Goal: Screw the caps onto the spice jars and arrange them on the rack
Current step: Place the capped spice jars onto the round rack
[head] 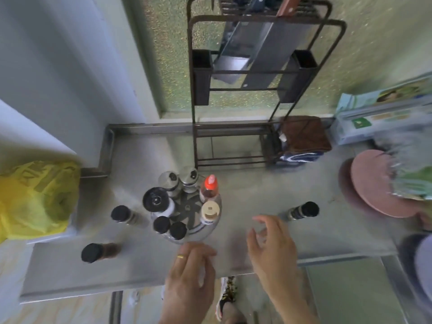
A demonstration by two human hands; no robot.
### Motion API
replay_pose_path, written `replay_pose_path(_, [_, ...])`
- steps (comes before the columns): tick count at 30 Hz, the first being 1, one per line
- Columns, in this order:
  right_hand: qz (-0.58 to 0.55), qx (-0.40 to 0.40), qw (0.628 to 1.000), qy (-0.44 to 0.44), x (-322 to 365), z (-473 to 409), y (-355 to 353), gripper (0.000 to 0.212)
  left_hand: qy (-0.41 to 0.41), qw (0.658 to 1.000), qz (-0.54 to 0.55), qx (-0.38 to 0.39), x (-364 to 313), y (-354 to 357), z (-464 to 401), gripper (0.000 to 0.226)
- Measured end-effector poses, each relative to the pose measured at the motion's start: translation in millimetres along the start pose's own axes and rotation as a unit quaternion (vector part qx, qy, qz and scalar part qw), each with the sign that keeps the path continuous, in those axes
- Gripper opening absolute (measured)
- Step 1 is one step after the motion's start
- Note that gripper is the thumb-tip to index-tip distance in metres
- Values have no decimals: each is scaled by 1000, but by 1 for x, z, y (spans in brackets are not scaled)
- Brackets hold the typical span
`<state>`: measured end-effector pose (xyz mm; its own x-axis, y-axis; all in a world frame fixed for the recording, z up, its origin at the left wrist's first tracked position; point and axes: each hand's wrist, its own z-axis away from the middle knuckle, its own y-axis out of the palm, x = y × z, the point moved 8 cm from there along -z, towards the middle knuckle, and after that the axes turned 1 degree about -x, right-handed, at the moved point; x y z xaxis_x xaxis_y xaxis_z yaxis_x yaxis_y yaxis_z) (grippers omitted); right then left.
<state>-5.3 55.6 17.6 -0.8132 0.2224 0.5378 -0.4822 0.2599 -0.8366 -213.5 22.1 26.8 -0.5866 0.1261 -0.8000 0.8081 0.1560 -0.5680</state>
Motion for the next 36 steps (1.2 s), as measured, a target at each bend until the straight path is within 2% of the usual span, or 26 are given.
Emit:
replay_pose_path(2, [43, -79, 992, 86, -65, -25, -46, 39, 42, 989, 51, 135, -35, 68, -3, 34])
replay_pose_path(4, [86, -68, 983, 148, -117, -52, -66, 56, 8, 972, 70, 223, -52, 145, -12, 54])
replay_pose_path(6, [112, 13, 982, 154, -149, -75, -61, 72, -47, 960, 92, 261, -58, 217, -24, 61])
replay_pose_path(8, [126, 91, 979, 133, -168, -89, -45, 78, -80, 952, 94, 282, -62, 270, -36, 60])
replay_pose_path(10, [128, 145, 974, 117, -179, -96, -30, 74, -90, 947, 91, 295, -64, 302, -42, 61])
replay_pose_path(12, [109, 170, 976, 82, -180, -97, -20, 59, -95, 949, 77, 292, -63, 313, -44, 58])
replay_pose_path(14, [95, 163, 980, 62, -175, -96, -20, 39, -103, 952, 65, 281, -62, 305, -47, 55])
replay_pose_path(16, [72, 138, 987, 49, -157, -89, -29, 32, -114, 956, 74, 261, -67, 278, -49, 51])
replay_pose_path(19, [35, 99, 995, 3, -102, -68, -50, 38, -82, 971, 82, 211, -79, 202, -43, 53])
replay_pose_path(22, [-25, 106, 993, -45, -27, -32, -51, 40, -86, 984, 72, 140, -56, 116, -22, 47])
replay_pose_path(25, [-88, 143, 982, -84, 31, 0, -7, 40, -133, 989, 48, 34, -8, 39, -7, 46])
replay_pose_path(27, [-113, 167, 975, -92, 53, 15, 34, 40, -181, 983, 36, -5, 24, 17, -3, 49])
replay_pose_path(31, [-90, 185, 974, -93, 69, 27, 89, 42, -225, 974, 29, 12, 64, 16, -1, 41])
replay_pose_path(36, [-33, 174, 980, -96, 74, 29, 108, 46, -247, 968, 34, 41, 84, 20, 3, 36])
